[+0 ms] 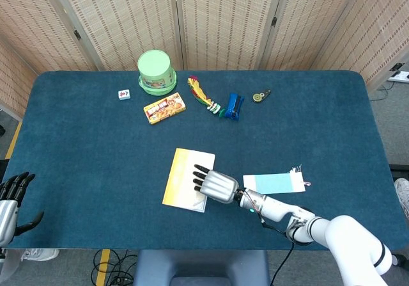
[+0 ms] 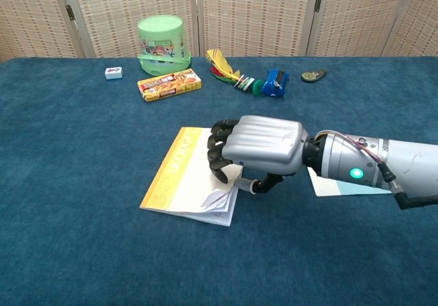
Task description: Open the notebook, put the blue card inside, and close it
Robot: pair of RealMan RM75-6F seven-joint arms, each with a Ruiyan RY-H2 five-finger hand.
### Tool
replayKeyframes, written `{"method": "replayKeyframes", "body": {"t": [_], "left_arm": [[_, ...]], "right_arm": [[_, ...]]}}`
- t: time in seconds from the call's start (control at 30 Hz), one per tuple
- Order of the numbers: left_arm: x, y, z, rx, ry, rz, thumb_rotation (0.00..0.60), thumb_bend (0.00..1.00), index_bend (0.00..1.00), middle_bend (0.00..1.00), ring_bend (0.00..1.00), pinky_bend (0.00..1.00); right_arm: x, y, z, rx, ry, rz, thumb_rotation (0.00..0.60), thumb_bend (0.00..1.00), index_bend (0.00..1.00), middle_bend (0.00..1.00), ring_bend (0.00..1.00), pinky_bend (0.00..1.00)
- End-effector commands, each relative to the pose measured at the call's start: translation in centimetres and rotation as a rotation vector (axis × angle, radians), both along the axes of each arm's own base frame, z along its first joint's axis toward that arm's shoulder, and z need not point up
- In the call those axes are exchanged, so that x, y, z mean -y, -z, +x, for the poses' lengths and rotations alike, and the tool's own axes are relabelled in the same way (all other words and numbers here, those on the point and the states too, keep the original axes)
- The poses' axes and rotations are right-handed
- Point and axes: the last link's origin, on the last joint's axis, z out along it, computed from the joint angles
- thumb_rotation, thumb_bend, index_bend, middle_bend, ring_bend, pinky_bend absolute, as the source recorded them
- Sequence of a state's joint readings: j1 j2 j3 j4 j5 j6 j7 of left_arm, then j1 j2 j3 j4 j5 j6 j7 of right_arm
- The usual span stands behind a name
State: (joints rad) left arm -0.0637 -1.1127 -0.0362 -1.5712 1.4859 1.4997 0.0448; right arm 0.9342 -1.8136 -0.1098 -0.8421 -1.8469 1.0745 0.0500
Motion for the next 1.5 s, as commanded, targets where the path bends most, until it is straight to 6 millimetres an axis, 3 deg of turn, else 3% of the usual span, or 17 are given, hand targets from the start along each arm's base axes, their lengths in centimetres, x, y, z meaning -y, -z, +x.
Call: {"method": "replayKeyframes", "body": {"t": [0.03,0.33,0.57,0.87,1.17,1.5], "left_arm": [[0.0,0.0,0.0,0.0,-0.001,-0.001,0.6,0.28,0.13,0.11,0.11,0.17],[0.0,-0.1,-0.1,0.0,-0.001,0.003,0.6,0.28,0.13,0.11,0.11,0.17],[-0.1,-0.1,0.0,0.0,0.002,0.006,0.6,0.28,0.13,0.11,0.11,0.17],[-0.1,-0.2,-0.1,0.001,0.003,0.011,0.6,0.28,0.13,0.11,0.11,0.17],[-0.1,-0.3,0.0,0.005,0.011,0.016,0.6,0.28,0.13,0.11,0.11,0.17],[0.1,-0.4,0.5,0.009,0.032,0.022,0.6,0.28,0.13,0.11,0.11,0.17]], "right_arm": [[0.1,0.1,0.2,0.003,-0.003,-0.002,0.6,0.45,0.49,0.35,0.2,0.13],[0.1,0.5,0.4,0.026,0.016,-0.003,0.6,0.45,0.54,0.37,0.21,0.13],[0.2,0.9,0.8,0.058,0.039,-0.007,0.6,0.45,0.66,0.4,0.21,0.13],[0.5,0.0,0.3,0.086,0.063,-0.022,0.6,0.45,0.74,0.44,0.22,0.13],[0.1,-3.2,-2.8,0.09,0.096,-0.063,0.6,0.45,0.76,0.46,0.23,0.13],[-2.0,-8.6,-6.4,0.07,0.077,-0.113,0.6,0.45,0.78,0.48,0.24,0.13]]}}
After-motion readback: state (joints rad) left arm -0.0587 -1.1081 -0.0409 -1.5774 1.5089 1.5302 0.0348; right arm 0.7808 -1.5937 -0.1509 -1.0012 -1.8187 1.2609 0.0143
